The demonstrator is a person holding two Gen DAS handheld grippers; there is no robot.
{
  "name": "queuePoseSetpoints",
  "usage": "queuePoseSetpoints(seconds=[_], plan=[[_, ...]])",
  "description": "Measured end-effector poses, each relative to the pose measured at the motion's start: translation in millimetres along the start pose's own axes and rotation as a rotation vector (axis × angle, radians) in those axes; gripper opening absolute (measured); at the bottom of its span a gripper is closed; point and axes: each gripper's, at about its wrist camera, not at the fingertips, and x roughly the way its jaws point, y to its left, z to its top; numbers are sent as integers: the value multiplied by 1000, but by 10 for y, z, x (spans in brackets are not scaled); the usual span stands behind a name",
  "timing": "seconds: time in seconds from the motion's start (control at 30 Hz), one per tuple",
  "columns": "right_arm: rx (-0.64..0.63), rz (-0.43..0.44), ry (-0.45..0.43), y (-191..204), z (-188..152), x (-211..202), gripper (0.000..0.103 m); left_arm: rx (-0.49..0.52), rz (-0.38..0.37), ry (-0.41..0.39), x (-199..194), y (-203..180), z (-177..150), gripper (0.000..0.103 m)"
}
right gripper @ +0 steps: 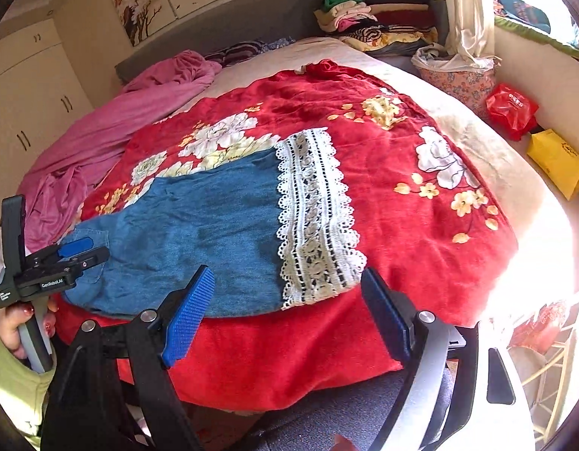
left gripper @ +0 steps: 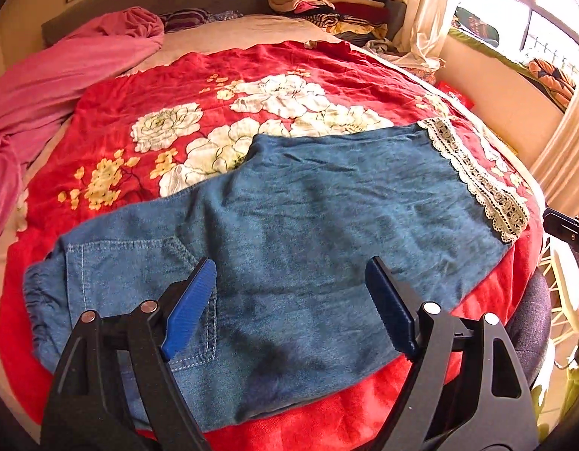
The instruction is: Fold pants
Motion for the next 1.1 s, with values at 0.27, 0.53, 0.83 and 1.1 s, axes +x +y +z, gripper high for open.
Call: queuePoseSetpoints(seconds=[0.27,0.53,0.83,1.1], plan=[[53,-28,-52,-285,-20,-195,80,97,-43,-38,67,-444,550,75],[85,0,-14,-341,-80,33,86,211,-142,8,555,-948,1080,78],[94,56,49,-259,-16,445,86,236,-242,94,1214,-1173,1463,78],[131,119,70,-284,-10,659,56,210,-377,173,1675,-1255,1557,78]])
